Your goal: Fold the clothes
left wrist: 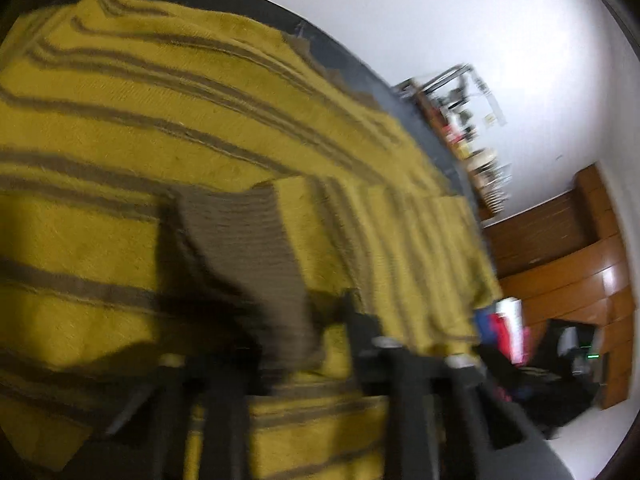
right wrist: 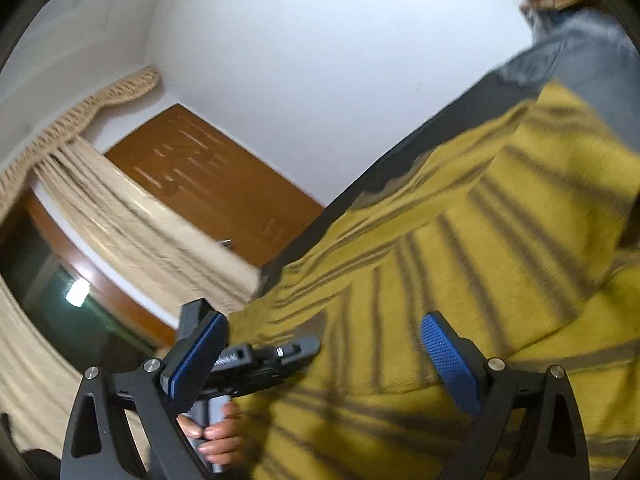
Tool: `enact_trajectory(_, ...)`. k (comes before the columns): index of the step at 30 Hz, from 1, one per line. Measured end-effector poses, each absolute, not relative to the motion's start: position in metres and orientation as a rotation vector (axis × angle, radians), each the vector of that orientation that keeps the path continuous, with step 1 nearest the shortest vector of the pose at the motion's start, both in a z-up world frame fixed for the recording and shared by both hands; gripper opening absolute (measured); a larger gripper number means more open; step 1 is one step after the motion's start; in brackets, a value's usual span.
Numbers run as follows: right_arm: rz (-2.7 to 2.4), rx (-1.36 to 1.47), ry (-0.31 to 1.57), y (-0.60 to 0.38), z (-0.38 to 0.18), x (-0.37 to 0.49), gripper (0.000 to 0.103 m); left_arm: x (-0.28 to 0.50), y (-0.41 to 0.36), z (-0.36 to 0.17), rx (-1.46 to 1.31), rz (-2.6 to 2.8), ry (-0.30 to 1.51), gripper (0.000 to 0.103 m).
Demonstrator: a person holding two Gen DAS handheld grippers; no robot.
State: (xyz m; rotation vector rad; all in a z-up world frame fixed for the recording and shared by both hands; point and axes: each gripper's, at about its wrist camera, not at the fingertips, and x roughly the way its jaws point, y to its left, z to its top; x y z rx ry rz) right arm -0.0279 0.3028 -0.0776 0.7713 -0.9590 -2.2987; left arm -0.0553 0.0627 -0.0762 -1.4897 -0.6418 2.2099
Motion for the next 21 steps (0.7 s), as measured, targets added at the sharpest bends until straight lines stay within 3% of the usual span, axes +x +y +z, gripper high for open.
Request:
enact_trajectory(6,-2.381,0.808,-0.948,0.306,-0.079,-0.027,0.099,-0.062,0.076,-0.044,-1.420,2.314,-0.464,0.010)
enact_trajectory(15,-2.484,0.823,-0.924,0.312,-0.078,-0.027,0.099,-0.092,0.041,0.035,-1.143,2.513,-0.447,0.010)
enact_trajectory(21,-2.495,0.868,-0.925,0.312,-0.083,-0.031,0.099,-0.111,0.018,0.016,-1.190,2.539,-0.454,0.010)
